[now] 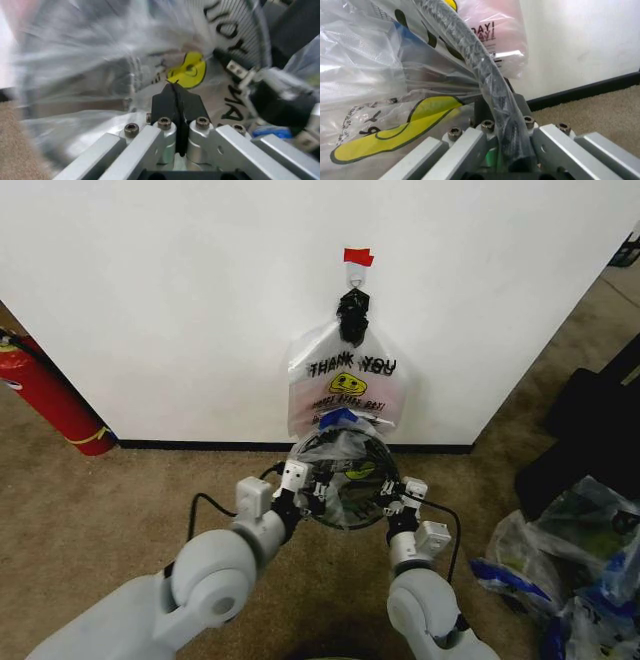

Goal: Pick up the garbage bag from the wall and place it over the trash bin.

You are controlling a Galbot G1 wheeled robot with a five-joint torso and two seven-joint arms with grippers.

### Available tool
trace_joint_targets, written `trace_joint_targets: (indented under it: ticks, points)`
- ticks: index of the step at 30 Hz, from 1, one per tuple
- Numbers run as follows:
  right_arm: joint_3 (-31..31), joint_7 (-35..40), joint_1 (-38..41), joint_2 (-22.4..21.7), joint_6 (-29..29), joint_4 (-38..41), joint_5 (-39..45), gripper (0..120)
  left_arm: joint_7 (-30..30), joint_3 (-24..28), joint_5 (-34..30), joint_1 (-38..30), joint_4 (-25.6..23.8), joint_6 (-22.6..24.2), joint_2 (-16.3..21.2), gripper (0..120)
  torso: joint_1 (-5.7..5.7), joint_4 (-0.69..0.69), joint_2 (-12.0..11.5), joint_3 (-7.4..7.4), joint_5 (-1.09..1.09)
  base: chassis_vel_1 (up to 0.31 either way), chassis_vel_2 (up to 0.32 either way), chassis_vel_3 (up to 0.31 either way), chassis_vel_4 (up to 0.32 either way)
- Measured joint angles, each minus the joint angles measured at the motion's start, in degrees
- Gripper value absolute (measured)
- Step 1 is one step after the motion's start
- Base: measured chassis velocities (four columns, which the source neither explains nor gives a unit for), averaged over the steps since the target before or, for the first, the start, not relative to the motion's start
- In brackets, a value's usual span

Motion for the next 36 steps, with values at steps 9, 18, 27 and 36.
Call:
trace_joint_targets:
  ticks: [9,18,27,36]
  points:
    - [-0.03,-0.90,-0.79,-0.24,0.28,0.62,-0.28,0,-4.55,4.22,5.20,-4.94,8.60,3.67,-5.49,0,0.00,0.00,-0.01,0.00,-0.02,0.000,0.000,0.000,0.000]
    - [-0.48,-1.53,-0.92,-0.69,0.60,0.68,-0.54,0,-6.28,7.74,5.47,-7.80,12.05,5.49,-8.81,0,0.00,0.02,-0.01,0.00,0.01,0.000,0.000,0.000,0.000]
    - [-0.84,-1.73,-1.42,-0.63,0.46,1.94,0.25,0,-8.33,11.13,2.40,-13.11,20.96,5.71,-14.50,0,0.00,0.01,-0.01,0.00,0.01,0.000,0.000,0.000,0.000]
    - [-0.86,-1.81,-1.68,-1.31,0.05,2.94,1.66,0,-8.55,12.76,2.78,-15.74,26.96,5.61,-16.19,0,0.00,0.01,-0.01,0.00,0.00,0.000,0.000,0.000,0.000]
